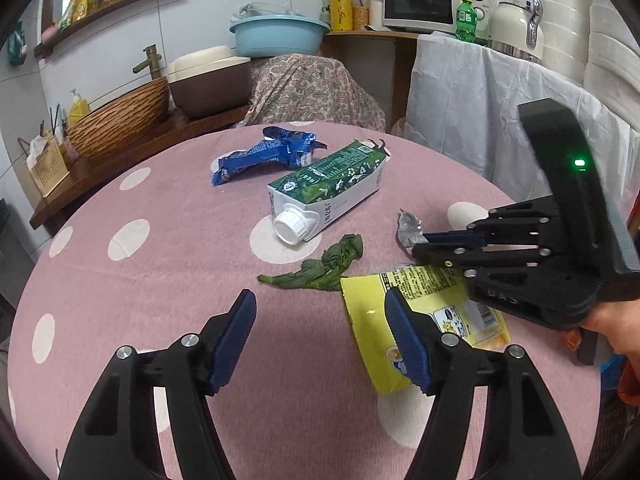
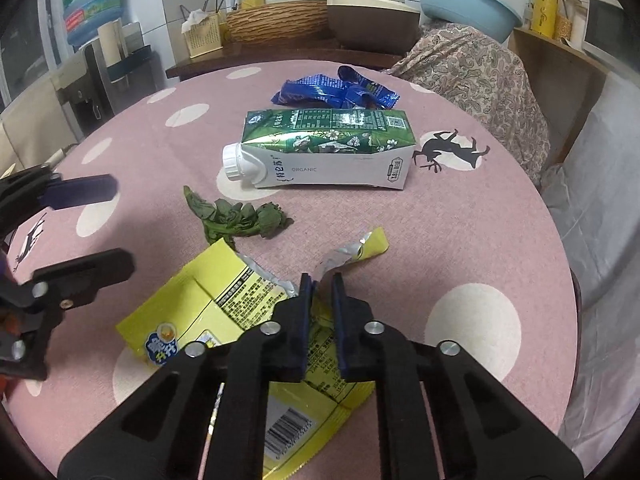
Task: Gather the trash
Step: 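Close the right gripper on the yellow snack packet, then grasp the green leaves with the left gripper while the right gripper holds the yellow packet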
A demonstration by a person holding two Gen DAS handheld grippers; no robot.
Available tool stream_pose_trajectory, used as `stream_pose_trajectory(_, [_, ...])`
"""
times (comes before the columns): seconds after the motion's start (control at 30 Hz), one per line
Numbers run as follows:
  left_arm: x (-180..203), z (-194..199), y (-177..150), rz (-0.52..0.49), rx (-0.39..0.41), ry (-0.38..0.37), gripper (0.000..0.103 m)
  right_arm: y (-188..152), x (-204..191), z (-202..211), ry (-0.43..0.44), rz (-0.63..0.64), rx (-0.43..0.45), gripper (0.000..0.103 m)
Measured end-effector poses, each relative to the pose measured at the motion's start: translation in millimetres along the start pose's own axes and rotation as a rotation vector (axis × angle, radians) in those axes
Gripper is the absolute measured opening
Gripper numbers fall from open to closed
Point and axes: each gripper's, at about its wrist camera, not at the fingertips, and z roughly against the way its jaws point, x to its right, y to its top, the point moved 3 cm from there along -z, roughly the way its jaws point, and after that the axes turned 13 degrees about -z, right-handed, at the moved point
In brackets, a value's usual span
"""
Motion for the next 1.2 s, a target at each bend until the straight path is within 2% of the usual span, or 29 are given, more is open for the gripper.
stream_pose_trajectory(0.1, [2,-9,5,-0.018,-0.014,-0.003,0.064,-4,2,11,0.003,0.012,0.01,0.004])
stream_pose_trajectory(0.27, [5,-26,16,-0.044,-0.043,-0.027,0.051,-13,13,35,-0.008,0.032,0.03,0.004])
stream_pose_trajectory(0.43, [11,-45,28,-0.098,-0.07,-0.007,0.043,-17,28,46,0.001,0.0,0.048,0.004])
stream_pose_trajectory(0.53, [12,-59,32,-0.111,-0.108,-0.037,0.043,-15,33,46,0.024,-0.024,0.067,0.004])
stream_pose_trajectory(0.67, [17,-72,32,-0.163,-0.144,0.016,0.043,-14,29,42,0.035,-0.034,0.067,0.004])
stream_pose_trajectory(0.8, [15,-78,32,-0.157,-0.146,0.006,0.043,-14,28,37,0.044,-0.048,0.057,0.004])
stream_pose_trajectory(0.83, [15,-79,33,-0.155,-0.146,0.001,0.037,-14,28,36,0.044,-0.051,0.056,0.005])
stream_pose_trajectory(0.87, [15,-79,34,-0.153,-0.146,-0.009,0.023,-14,29,35,0.045,-0.055,0.055,0.005])
stream_pose_trajectory(0.9, [15,-81,34,-0.152,-0.151,-0.007,0.015,-14,29,34,0.048,-0.062,0.054,0.005])
stream_pose_trajectory(0.93, [14,-81,34,-0.149,-0.154,0.003,0.011,-14,30,34,0.053,-0.071,0.051,0.005])
stream_pose_trajectory(1.03, [9,-78,34,-0.116,-0.135,0.006,0.009,-12,30,31,0.068,-0.09,0.042,0.005])
stream_pose_trajectory(1.1, [2,-72,33,-0.085,-0.115,0.012,0.009,-10,29,28,0.073,-0.095,0.034,0.011])
stream_pose_trajectory(1.13, [-1,-69,33,-0.073,-0.106,0.015,0.009,-9,28,27,0.071,-0.096,0.036,0.022])
stream_pose_trajectory(1.17, [-5,-64,33,-0.06,-0.096,0.014,0.009,-9,27,27,0.066,-0.096,0.04,0.042])
stream_pose_trajectory(1.2, [-7,-62,32,-0.054,-0.091,0.013,0.009,-7,26,26,0.058,-0.103,0.048,0.052])
